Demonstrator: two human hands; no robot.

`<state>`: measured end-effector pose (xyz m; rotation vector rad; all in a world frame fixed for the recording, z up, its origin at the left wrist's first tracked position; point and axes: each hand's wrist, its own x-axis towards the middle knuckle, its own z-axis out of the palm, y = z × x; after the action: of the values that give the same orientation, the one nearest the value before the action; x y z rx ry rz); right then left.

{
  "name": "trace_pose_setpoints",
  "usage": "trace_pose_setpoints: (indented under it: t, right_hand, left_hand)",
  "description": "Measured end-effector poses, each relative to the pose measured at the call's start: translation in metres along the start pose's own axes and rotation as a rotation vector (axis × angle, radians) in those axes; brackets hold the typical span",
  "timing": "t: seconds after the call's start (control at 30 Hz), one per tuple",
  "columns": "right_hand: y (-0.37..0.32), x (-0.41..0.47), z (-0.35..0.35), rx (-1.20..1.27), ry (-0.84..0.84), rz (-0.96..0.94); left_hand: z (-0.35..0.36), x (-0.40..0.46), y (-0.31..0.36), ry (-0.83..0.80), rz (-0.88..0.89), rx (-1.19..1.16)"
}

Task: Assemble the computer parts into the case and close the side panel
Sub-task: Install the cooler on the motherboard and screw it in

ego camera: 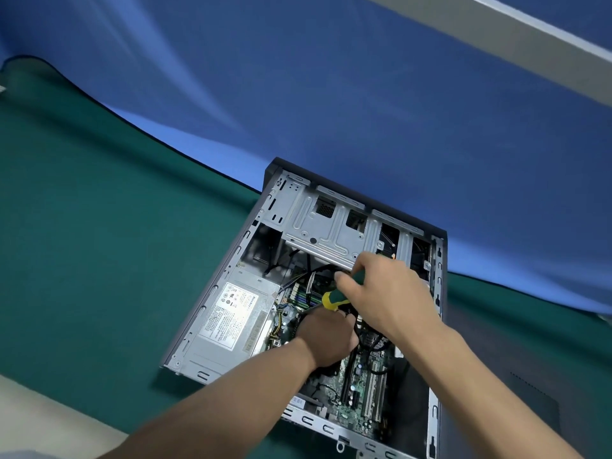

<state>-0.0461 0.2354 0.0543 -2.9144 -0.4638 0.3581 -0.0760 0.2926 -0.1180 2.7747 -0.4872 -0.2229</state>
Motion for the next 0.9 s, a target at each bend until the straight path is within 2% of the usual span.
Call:
trace_pose_setpoints:
  t: [0.2, 0.3, 0.43, 0.57, 0.73, 0.9]
  right_hand:
    - [-0.014, 0.006, -0.008, 0.003, -0.158, -0.056]
    - [-0.018, 0.007, -0.011, -0.031, -0.137, -0.093]
    - [-0.03, 0.009, -0.011, -0.186, -0.086, -0.1]
    - [-0.037, 0.014, -0.014, -0.054, -0.283, -0.074]
    - [-0.037, 0.011, -0.011, -0.161, -0.111, -0.087]
    - [-0.037, 0.012, -0.015, -0.08, -0.283, -0.075]
  left_hand:
    - [0.008, -0.001, -0.002, 0.109, 0.021, 0.044]
    - [0.006, -0.001, -0.002, 0.077, 0.057, 0.123]
    - [0.003, -0.001, 0.0, 0.054, -0.012, 0.016]
    - [-0.004, -0.004, 0.006, 0.066, -0.069, -0.053]
    - [-0.013, -0.006, 0.006, 0.035, -0.026, -0.135]
    - [-0.017, -0.008, 0.009, 0.083, -0.061, -0.028]
